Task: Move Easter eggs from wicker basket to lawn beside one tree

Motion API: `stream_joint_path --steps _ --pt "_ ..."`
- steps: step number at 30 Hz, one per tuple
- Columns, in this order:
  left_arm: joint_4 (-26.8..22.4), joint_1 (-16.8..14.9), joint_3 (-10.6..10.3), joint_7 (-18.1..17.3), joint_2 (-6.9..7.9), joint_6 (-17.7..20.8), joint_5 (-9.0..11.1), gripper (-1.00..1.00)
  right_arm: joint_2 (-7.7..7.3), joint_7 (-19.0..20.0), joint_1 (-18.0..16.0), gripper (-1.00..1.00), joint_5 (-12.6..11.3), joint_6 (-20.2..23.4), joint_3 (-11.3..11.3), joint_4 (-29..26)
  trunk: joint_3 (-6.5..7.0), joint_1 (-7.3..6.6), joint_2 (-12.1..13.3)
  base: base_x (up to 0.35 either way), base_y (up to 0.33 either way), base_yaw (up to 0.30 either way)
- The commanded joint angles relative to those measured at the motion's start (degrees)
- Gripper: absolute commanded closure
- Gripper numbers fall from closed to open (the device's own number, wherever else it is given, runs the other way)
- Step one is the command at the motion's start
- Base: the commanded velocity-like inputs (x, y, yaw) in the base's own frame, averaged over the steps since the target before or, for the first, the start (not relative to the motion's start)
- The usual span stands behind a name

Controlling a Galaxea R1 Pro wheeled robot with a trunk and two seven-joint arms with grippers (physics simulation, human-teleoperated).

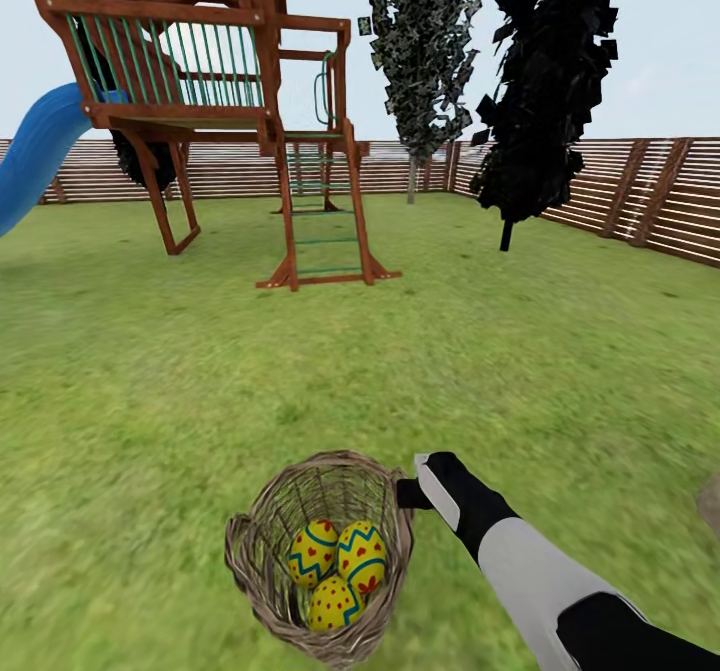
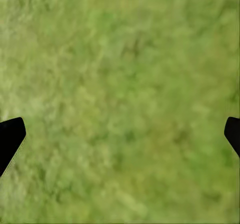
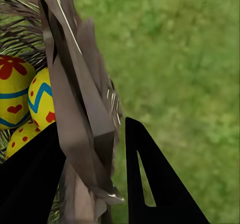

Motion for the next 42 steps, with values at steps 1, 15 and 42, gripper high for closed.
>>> stream_joint_path --steps 1,15,42 --pt "0.07 -0.05 0.17 0.16 -0.01 -0.31 -0.6 -1.0 -0.05 -0.51 -0.05 1.0 -1.01 0.06 0.29 -0.08 -0.05 0.03 -0.03 0.298 0.206 -0.005" --pt "0.07 -0.05 0.17 0.16 -0.01 -0.38 -0.61 -1.0 -0.06 -0.51 -0.05 1.0 -1.01 0.06 0.29 -0.08 0.43 0.03 -0.03 0.299 0.188 -0.174" --pt "0.07 -0.05 0.17 0.16 -0.01 -0.39 -0.69 -1.0 -0.07 -0.51 -0.05 1.0 -1.01 0.06 0.29 -0.05 0.71 0.03 -0.03 0.33 0.028 -0.086"
